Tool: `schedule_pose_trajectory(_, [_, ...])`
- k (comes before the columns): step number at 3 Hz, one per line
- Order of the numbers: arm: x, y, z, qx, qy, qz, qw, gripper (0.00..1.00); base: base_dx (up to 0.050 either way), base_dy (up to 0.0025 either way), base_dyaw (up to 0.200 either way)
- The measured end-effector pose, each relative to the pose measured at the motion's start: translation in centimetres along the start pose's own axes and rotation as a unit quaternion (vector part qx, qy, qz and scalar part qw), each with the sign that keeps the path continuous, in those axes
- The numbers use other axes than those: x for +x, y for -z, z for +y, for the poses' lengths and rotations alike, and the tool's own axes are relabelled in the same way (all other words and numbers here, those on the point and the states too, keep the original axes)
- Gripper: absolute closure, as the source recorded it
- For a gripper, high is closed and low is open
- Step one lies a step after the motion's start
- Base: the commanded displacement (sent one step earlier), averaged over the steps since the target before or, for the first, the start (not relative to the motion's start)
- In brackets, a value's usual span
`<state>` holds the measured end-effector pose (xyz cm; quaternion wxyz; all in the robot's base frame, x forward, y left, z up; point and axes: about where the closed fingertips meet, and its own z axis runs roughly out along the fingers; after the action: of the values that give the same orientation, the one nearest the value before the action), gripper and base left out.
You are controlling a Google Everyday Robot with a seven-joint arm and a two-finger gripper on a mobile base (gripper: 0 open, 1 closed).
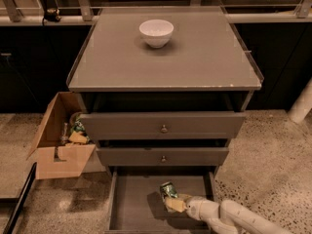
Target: Place green can into bottom drawer
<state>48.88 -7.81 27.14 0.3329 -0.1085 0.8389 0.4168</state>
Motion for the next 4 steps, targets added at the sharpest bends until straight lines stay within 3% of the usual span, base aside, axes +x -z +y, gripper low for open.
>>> schedule_pose_trajectory(2, [1.6, -1.1, -0.7, -0.002, -0.017, 0.012, 0.9998, 1.0, 0.0, 0.0, 0.0])
schedule_pose_trajectory(4, [3.2, -4.2, -3.7, -0.007, -0.052, 0.01, 0.9986, 1.0, 0.0, 0.0, 0.0])
